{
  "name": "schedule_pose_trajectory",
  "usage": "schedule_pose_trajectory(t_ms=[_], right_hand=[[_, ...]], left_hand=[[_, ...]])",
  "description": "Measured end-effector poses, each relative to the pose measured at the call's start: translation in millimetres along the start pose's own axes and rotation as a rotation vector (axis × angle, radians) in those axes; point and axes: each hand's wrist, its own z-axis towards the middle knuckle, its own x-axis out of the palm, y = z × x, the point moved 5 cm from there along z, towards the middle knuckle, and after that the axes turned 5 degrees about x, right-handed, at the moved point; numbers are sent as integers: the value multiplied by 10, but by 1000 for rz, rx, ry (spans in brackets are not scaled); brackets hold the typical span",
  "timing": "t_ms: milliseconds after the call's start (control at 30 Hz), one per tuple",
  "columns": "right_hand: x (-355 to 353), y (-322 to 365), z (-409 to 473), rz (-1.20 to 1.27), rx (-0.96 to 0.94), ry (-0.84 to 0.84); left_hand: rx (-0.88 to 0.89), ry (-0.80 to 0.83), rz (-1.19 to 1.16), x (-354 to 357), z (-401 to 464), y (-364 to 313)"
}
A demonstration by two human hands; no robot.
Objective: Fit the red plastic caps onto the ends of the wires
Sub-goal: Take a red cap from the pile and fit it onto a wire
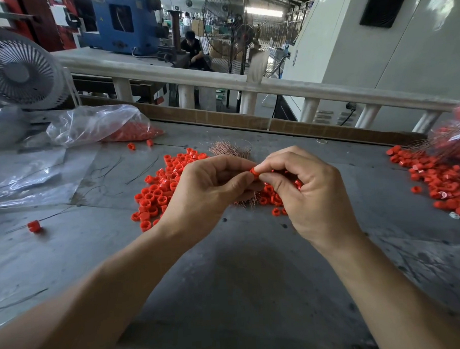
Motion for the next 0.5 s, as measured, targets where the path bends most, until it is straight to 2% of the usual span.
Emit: schedule_pose_trajectory(t_ms=[300,500], right_hand=[[-1,-10,11,35,25,-3],[23,-8,7,31,41,-7]], left_hand=[[-8,17,-17,-1,16,3],[22,-30,27,-8,22,8]])
